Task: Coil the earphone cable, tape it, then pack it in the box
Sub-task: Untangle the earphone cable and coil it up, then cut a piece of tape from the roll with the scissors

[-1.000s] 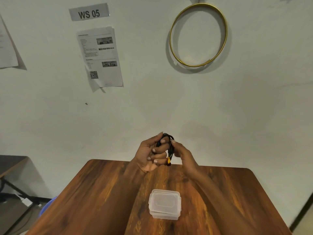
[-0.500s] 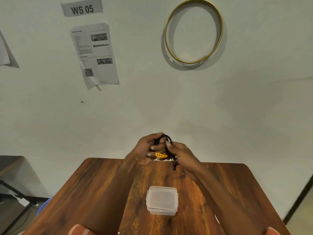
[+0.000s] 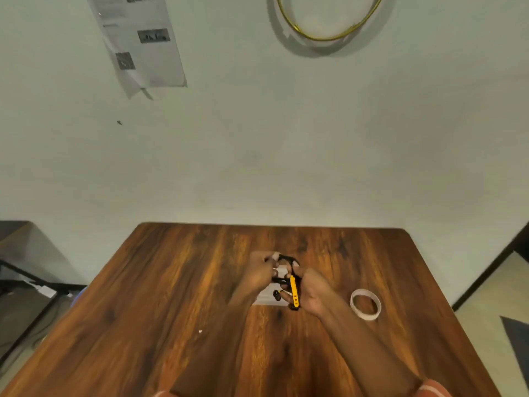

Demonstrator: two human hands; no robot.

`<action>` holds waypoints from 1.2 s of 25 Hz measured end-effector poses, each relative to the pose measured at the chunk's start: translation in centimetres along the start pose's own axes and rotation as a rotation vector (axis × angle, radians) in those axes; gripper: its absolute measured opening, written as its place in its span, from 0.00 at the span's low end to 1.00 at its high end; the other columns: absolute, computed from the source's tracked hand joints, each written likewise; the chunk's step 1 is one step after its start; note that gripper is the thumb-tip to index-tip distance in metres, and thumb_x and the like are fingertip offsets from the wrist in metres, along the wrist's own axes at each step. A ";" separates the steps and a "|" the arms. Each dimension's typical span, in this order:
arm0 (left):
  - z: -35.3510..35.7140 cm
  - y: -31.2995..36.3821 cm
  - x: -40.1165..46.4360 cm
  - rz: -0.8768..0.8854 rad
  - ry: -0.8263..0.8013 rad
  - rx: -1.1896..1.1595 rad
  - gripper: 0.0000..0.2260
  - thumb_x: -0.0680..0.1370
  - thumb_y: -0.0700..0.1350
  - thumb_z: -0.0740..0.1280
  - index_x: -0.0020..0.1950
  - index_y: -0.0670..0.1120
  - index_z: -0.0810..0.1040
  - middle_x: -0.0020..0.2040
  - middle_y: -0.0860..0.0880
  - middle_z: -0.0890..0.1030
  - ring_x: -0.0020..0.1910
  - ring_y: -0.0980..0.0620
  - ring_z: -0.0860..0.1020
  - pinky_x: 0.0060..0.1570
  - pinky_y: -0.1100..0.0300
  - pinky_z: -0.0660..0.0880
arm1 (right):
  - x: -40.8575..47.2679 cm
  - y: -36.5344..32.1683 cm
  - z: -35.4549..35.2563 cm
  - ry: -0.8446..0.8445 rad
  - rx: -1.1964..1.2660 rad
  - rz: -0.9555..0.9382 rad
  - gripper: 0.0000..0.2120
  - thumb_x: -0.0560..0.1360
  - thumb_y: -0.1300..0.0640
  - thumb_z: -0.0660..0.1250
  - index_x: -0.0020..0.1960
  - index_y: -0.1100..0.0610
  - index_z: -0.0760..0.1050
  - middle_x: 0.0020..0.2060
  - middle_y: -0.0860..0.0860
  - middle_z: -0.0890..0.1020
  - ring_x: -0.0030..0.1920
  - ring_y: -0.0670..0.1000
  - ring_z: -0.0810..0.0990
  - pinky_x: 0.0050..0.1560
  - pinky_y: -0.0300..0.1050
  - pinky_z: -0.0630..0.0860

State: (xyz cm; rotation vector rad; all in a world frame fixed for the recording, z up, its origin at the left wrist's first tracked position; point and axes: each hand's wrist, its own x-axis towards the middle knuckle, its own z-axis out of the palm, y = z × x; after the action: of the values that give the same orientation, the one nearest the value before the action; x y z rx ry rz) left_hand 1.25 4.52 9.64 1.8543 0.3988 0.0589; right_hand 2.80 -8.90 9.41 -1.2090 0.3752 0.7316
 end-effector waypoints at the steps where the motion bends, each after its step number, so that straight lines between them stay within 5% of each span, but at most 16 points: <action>1: 0.8 -2.2 -0.5 -0.034 -0.048 0.019 0.13 0.82 0.39 0.61 0.40 0.43 0.80 0.29 0.50 0.75 0.28 0.57 0.72 0.30 0.68 0.71 | 1.2 1.8 -0.9 0.079 -0.061 0.022 0.13 0.83 0.55 0.60 0.42 0.58 0.76 0.34 0.54 0.76 0.34 0.53 0.77 0.31 0.46 0.77; 4: 3.0 -7.8 -2.8 -0.093 -0.027 0.090 0.10 0.80 0.34 0.62 0.46 0.36 0.83 0.37 0.44 0.82 0.37 0.52 0.78 0.39 0.63 0.77 | 4.2 7.4 -3.5 0.197 -0.237 0.043 0.12 0.82 0.57 0.63 0.45 0.63 0.77 0.34 0.59 0.79 0.29 0.55 0.77 0.24 0.43 0.73; 7: 5.0 -12.2 -4.4 -0.123 0.088 0.157 0.09 0.79 0.35 0.65 0.48 0.39 0.85 0.37 0.53 0.83 0.38 0.56 0.80 0.38 0.71 0.73 | 6.3 11.7 -5.3 0.227 -0.363 0.038 0.08 0.81 0.60 0.64 0.46 0.63 0.78 0.34 0.57 0.79 0.26 0.51 0.78 0.21 0.40 0.72; 10: 6.3 -15.4 -4.1 -0.280 0.118 0.286 0.12 0.82 0.46 0.62 0.58 0.44 0.83 0.53 0.47 0.84 0.54 0.46 0.81 0.59 0.55 0.76 | 8.1 13.9 -6.1 0.271 -0.469 0.010 0.04 0.78 0.62 0.68 0.45 0.56 0.78 0.43 0.56 0.83 0.40 0.53 0.83 0.32 0.46 0.81; 12: 6.8 -16.8 -3.7 -0.341 0.106 0.358 0.14 0.83 0.49 0.60 0.63 0.46 0.80 0.60 0.45 0.82 0.60 0.46 0.79 0.66 0.53 0.71 | 9.1 14.2 -6.1 0.303 -0.592 -0.036 0.04 0.77 0.61 0.69 0.45 0.53 0.79 0.45 0.54 0.84 0.44 0.51 0.83 0.41 0.48 0.84; 17: 7.4 -18.3 -1.6 -0.482 -0.014 0.443 0.18 0.84 0.52 0.55 0.70 0.45 0.73 0.68 0.44 0.75 0.67 0.46 0.73 0.70 0.56 0.64 | 11.2 14.8 -5.7 0.369 -0.909 -0.133 0.07 0.78 0.55 0.67 0.54 0.51 0.82 0.49 0.48 0.85 0.48 0.49 0.82 0.54 0.49 0.81; 22: 8.0 -19.5 -1.3 -0.306 0.081 0.525 0.19 0.83 0.51 0.58 0.70 0.44 0.73 0.70 0.42 0.73 0.69 0.42 0.70 0.72 0.46 0.64 | 12.3 15.6 -6.4 0.482 -1.335 -0.232 0.11 0.76 0.47 0.68 0.56 0.48 0.83 0.63 0.49 0.79 0.72 0.56 0.68 0.73 0.55 0.65; 30: 6.5 -19.6 -1.1 -0.200 0.092 0.508 0.16 0.82 0.52 0.61 0.66 0.49 0.78 0.66 0.46 0.79 0.66 0.46 0.74 0.70 0.51 0.67 | 11.6 15.2 -7.5 0.428 -1.041 -0.319 0.13 0.74 0.45 0.71 0.53 0.51 0.82 0.54 0.49 0.83 0.58 0.53 0.80 0.58 0.51 0.77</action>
State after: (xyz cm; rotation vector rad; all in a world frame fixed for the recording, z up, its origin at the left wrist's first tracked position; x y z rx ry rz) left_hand -2.97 3.37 -10.60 2.3037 0.7120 -0.1029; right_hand 1.54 -9.78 -11.07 -2.3645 0.1183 0.3576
